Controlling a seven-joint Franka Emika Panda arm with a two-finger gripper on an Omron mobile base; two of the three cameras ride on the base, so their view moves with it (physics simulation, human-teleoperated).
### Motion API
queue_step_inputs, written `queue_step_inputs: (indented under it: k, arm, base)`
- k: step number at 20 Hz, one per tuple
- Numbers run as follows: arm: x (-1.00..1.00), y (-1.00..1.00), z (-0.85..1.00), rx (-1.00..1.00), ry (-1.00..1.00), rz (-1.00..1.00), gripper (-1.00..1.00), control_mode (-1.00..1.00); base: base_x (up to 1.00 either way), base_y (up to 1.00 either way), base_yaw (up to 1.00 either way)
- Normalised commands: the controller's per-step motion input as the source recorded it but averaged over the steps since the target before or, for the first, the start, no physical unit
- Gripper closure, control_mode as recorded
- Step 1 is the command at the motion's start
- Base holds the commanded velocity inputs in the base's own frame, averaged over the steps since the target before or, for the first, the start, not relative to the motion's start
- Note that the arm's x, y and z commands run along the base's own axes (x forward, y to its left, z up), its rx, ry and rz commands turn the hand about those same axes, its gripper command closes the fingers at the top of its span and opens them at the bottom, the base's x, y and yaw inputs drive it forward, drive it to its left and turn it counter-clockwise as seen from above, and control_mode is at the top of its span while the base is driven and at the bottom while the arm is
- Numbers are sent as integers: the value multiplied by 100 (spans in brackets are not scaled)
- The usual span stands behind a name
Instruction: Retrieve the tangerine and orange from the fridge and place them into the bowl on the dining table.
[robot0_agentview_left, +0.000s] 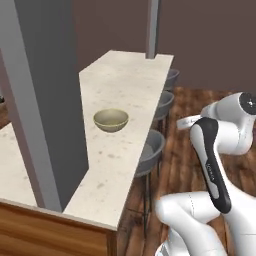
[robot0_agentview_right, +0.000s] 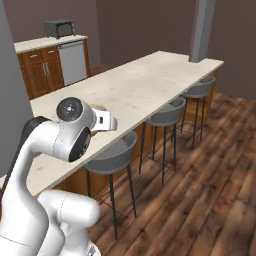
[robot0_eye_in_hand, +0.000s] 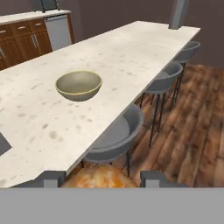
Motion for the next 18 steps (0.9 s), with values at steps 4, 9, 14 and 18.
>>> queue_step_inputs:
  k: [4,9,14,18]
  arm:
    - [0,0,0,0,0,0,100,100]
    - [0,0,0,0,0,0,100,100]
    - [0,0,0,0,0,0,100,100]
    - [0,0,0,0,0,0,100,100]
  base:
    - [100,-68,27]
    - [100,-40,23]
    - [89,-6,13]
    - [81,0,7]
